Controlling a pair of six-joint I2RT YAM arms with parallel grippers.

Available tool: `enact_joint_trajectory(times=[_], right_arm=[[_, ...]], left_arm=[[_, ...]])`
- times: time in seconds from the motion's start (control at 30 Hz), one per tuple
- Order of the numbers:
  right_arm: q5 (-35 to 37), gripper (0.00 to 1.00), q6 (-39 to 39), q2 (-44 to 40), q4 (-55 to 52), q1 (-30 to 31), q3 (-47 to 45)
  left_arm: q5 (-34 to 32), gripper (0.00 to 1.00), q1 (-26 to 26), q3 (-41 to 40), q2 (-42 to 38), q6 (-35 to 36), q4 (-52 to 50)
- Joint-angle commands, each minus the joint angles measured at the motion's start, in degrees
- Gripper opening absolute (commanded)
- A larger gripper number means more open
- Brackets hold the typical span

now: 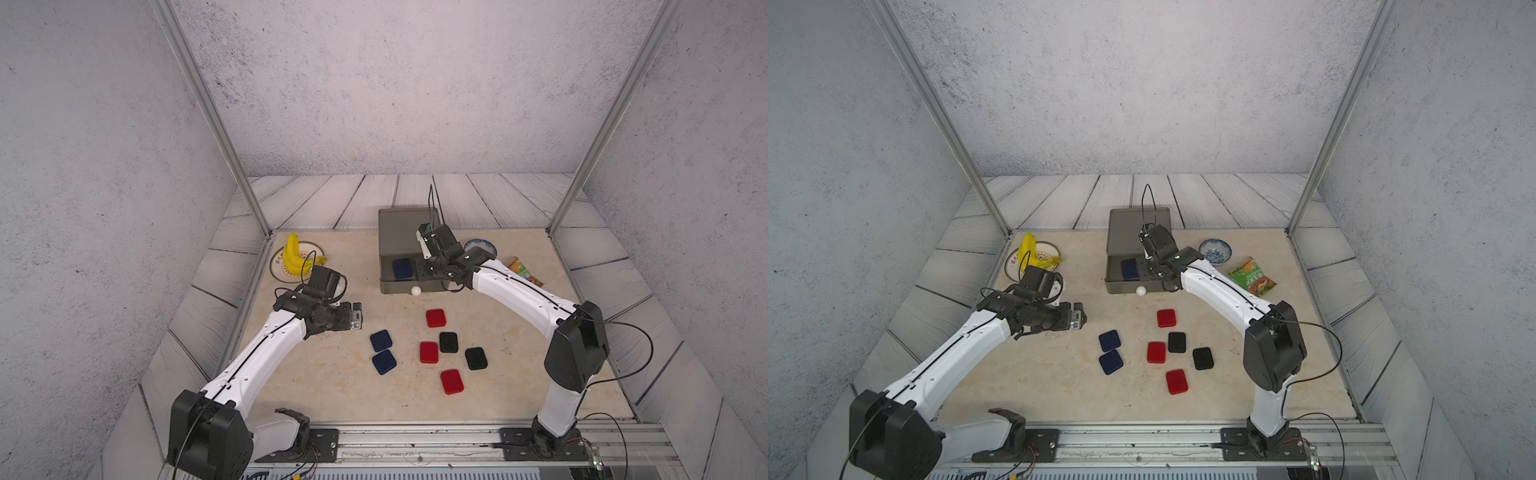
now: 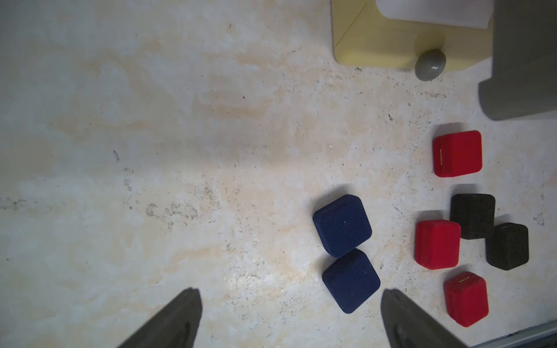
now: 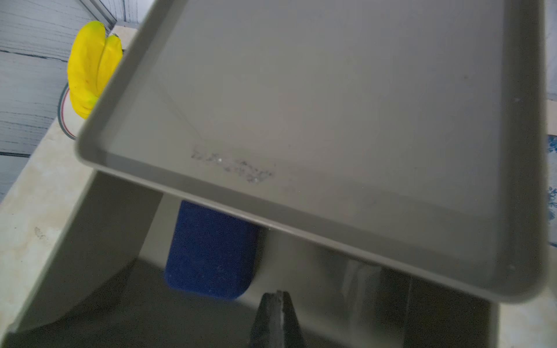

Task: Place the brooch boxes into the drawer by color
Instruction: Adjust the brooch box in the drawer.

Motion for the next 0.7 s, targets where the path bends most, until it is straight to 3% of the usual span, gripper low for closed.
enact_joint_trajectory(times=[0.0,0.47,0.67], right_arm=[[0.22,0.0,-1.29,1.69,-0.97,-0.25,2.48],[-7.37,0.0,-1.27,7.51,-1.12,-0.22,8.65],[-6.69,0.0,-1.27,6.24,-1.57,-0.26,8.42]], left_arm=[[2.28,0.99,-0.36,0.67,1.39,1.03,-0.88],[3.38,0.99,-0.36,-0.28,3.26,1.2,0.52],[3.98,0.99,-0.4,-0.05,4.39,1.02,0.98]])
